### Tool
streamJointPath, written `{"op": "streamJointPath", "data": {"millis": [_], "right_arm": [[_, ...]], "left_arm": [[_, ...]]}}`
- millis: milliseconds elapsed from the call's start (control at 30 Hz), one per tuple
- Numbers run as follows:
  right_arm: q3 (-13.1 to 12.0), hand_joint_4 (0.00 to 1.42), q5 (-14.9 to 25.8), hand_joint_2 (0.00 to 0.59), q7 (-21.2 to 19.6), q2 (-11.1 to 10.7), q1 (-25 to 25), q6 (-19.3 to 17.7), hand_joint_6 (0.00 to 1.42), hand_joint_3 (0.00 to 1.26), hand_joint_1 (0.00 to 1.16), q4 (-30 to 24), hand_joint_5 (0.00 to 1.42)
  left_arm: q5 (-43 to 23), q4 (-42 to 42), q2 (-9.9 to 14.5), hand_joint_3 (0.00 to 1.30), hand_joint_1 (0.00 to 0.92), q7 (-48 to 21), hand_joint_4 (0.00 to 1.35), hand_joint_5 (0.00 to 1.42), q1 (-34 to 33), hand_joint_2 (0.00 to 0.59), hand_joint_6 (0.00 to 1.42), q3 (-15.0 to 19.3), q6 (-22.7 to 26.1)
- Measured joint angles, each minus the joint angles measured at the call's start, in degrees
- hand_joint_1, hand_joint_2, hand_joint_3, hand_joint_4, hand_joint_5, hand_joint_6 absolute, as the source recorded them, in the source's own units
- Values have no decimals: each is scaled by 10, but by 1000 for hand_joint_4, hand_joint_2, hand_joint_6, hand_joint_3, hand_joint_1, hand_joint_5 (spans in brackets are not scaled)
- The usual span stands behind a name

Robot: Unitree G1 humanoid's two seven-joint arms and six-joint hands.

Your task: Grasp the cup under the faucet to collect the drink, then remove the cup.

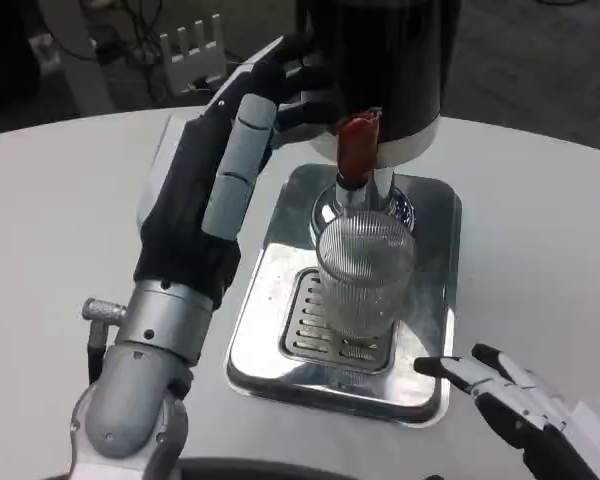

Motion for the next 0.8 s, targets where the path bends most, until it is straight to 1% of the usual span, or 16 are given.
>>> {"op": "streamJointPath", "data": {"millis": [300,400,533,800], "right_arm": [[2,116,0,446,0,0,0,0,0,165,556,0,2],[2,116,0,446,0,0,0,0,0,165,556,0,2],[3,116,0,446,0,1,0,0,0,165,556,0,2],[5,121,0,446,-1,2,-1,0,0,166,556,0,2]], "left_arm": [[9,1,5,246,0,-15,295,378,-35,186,336,-8,4],[10,8,7,246,0,-19,270,369,-37,182,327,-12,4],[12,22,11,246,0,-35,267,365,-43,181,325,-26,4],[30,24,23,236,0,-59,266,350,-54,176,327,-43,4]]}}
